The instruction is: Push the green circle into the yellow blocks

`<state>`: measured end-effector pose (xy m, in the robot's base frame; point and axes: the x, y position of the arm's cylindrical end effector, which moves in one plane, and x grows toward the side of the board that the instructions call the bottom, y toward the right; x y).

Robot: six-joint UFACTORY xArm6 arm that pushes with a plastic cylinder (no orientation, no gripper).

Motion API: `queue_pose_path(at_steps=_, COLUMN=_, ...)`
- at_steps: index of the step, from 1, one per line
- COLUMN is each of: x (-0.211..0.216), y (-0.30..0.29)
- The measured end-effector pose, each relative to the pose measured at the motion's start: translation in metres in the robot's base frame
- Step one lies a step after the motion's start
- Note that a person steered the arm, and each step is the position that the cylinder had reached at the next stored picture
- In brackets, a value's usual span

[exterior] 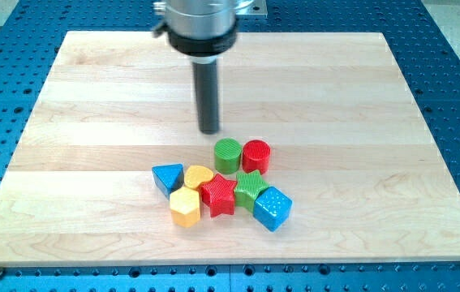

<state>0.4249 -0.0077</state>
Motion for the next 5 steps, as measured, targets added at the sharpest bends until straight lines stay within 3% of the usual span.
queue_pose_path(at_steps=1, x=0.013, y=0.029)
queue_pose_path(at_steps=3, x=0.077, y=-0.026)
queue_pose_path(at_steps=4, x=0.062, y=-0.027)
queue_pose_path(at_steps=5, x=0.02, y=0.002)
